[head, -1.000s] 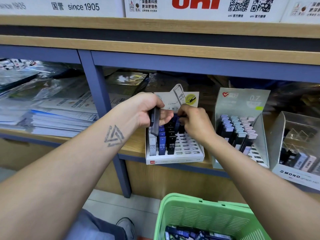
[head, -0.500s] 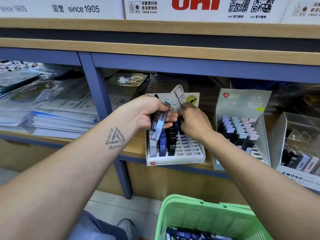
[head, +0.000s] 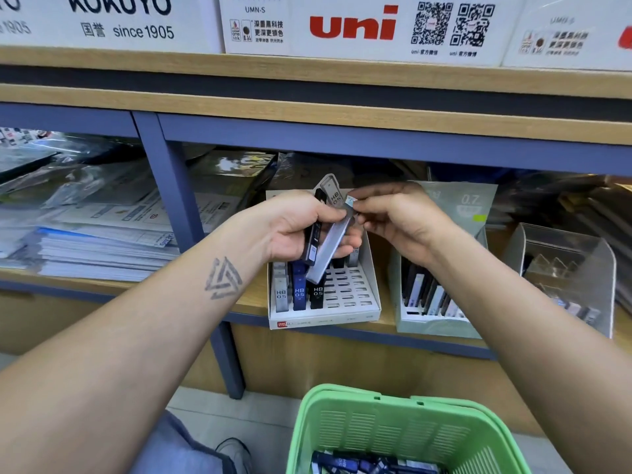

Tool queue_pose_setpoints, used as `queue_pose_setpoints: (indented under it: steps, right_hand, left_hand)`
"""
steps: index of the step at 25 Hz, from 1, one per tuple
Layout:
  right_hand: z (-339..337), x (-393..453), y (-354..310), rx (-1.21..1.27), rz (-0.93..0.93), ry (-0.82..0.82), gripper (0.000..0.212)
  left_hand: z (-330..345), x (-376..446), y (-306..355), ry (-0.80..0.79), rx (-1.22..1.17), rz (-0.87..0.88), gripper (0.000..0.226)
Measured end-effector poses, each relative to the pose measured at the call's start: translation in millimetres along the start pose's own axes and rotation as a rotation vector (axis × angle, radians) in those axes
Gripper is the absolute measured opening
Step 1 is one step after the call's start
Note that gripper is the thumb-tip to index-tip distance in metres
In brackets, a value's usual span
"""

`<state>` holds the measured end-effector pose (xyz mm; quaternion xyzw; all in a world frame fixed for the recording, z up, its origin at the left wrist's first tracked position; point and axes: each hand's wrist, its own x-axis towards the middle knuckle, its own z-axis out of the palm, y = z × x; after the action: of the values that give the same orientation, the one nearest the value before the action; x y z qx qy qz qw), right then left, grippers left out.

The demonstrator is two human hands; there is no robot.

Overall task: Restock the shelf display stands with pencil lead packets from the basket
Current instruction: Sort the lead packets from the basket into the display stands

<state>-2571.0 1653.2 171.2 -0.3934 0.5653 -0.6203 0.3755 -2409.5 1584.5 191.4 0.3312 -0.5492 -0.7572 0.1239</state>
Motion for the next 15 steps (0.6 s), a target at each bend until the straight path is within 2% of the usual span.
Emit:
queue_pose_setpoints:
  steps: [4,7,11,13,15]
  right_hand:
    - [-37.4,-12.2,-20.9,0.029,-0.107,0.149,0.021]
    - [-66.6,-25.6,-28.5,-0.007,-0.151,0.071,0.025]
    - [-97.2,-44.4,-29.7,-0.02,-0.227,-0.016,0.018]
    - [-110.1,-50.3,-29.9,0.005,-0.264,-0.004,0.018]
    - [-121.9,-53.6,-29.6,-0.002,-0.269,0.053,0.016]
  left_hand:
    - [18.8,2.0,-1.8,-0.048,0.117,0.046,0.014]
    - [33.0,5.6,-1.7,-0.065,0.131,0.084,0.019]
    - [56.7,10.1,-2.7,-0.193,0.108,0.075,0.022]
    - [70.8,10.4,-4.0,-0.25,0.114,0.066,0.02]
    - [82.5,11.9,-5.4,-0.242,0.148,0.059,0.021]
